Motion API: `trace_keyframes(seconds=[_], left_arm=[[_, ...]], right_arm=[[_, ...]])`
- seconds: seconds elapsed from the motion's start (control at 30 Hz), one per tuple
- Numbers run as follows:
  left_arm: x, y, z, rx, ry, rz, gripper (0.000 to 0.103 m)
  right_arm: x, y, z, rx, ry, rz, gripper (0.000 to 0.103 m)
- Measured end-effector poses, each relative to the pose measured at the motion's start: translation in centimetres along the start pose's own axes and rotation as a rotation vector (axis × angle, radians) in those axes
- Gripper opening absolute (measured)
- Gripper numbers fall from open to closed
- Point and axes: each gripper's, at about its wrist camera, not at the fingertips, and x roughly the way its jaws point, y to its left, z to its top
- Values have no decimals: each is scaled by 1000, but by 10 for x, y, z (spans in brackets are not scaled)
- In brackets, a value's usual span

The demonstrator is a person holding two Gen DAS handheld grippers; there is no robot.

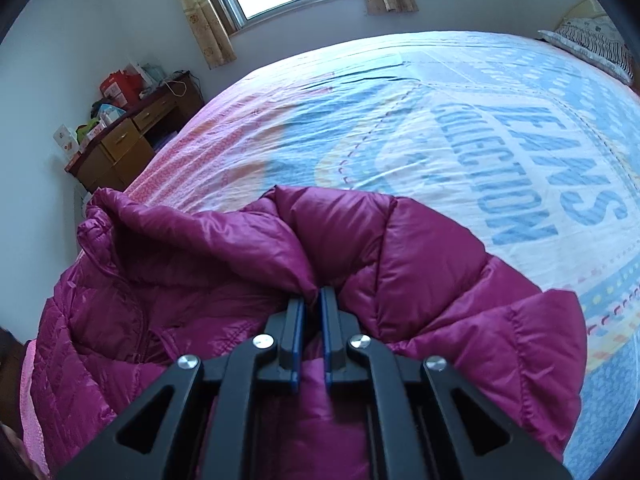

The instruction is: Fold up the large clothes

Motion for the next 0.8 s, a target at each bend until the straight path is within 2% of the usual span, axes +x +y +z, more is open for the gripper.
trace_keyframes(seconds=[0.03,0.07,0.17,0.2,0.33,0.4,0.43,0.53,0.6,0.7,0.8], left_arm=[[3,-18,12,34,8,-48,89],[9,-30,19,55,20,-80,91],[45,-74,33,81,99,-127,91],[68,-90,35,94,148,-105,91],[137,-119,25,122,333,82,91],[150,-113,24,125,355,144,91],[151,-103,27,108,330,190,91],[137,-58,33,-14,264,256,90],[135,-33,25,-24,310,317,90],[131,-15,2,-6,368,370,90],[132,3,-17,-56,351,389,91]], right_arm=[[0,-1,1,0,-1,1,7],[-4,0,-4,0,-2,3,7],[-6,0,-5,7,-4,10,7],[-6,-1,-6,9,-5,13,7],[-7,-4,-6,19,-9,26,7],[-7,-6,-7,27,-10,37,7],[-7,-7,-7,34,-10,45,7],[-6,-12,-7,48,-9,61,7],[-6,-13,-7,50,-8,61,7],[-7,-12,-7,51,-8,60,7],[-7,-13,-7,54,-7,64,7]])
